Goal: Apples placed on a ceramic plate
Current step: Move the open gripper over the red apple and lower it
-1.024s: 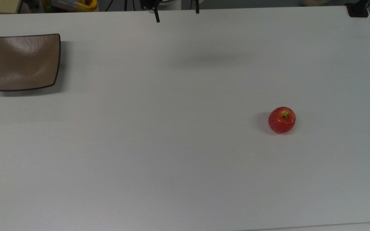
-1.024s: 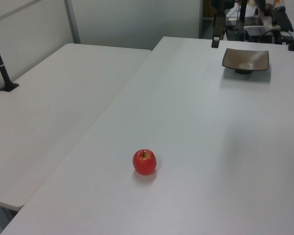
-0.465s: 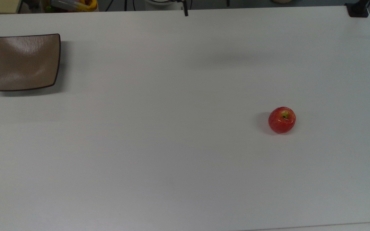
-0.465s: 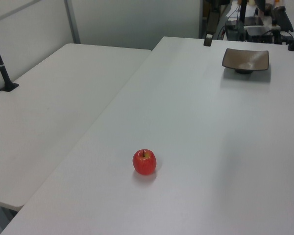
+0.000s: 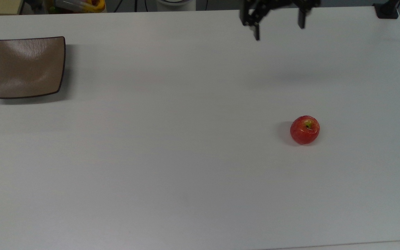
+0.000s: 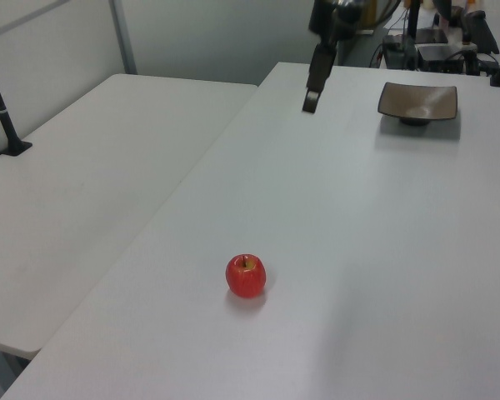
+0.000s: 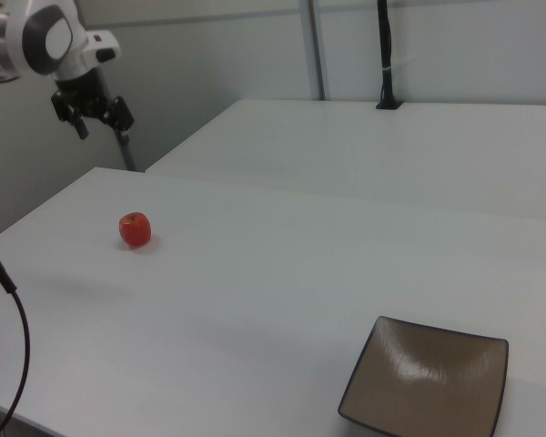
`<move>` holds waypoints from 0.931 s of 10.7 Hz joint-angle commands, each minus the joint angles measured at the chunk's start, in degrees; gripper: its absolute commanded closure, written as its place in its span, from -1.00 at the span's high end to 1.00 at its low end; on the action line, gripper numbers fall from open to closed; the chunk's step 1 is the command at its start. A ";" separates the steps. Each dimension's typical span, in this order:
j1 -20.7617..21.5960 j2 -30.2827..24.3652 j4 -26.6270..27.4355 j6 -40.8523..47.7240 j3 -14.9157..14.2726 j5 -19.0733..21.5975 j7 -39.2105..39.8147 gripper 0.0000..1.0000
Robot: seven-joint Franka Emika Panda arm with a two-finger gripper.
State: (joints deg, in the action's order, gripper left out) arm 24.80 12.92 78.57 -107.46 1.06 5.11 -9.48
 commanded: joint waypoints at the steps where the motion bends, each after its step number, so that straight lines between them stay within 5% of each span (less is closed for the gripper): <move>1: 4.46 7.36 -2.37 -9.84 -0.54 -2.20 -4.85 1.00; 10: 8.33 23.37 -2.11 -28.23 0.17 -9.23 -5.03 1.00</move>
State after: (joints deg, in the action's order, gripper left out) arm 32.03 33.45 78.11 -133.67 1.15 -1.20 -13.04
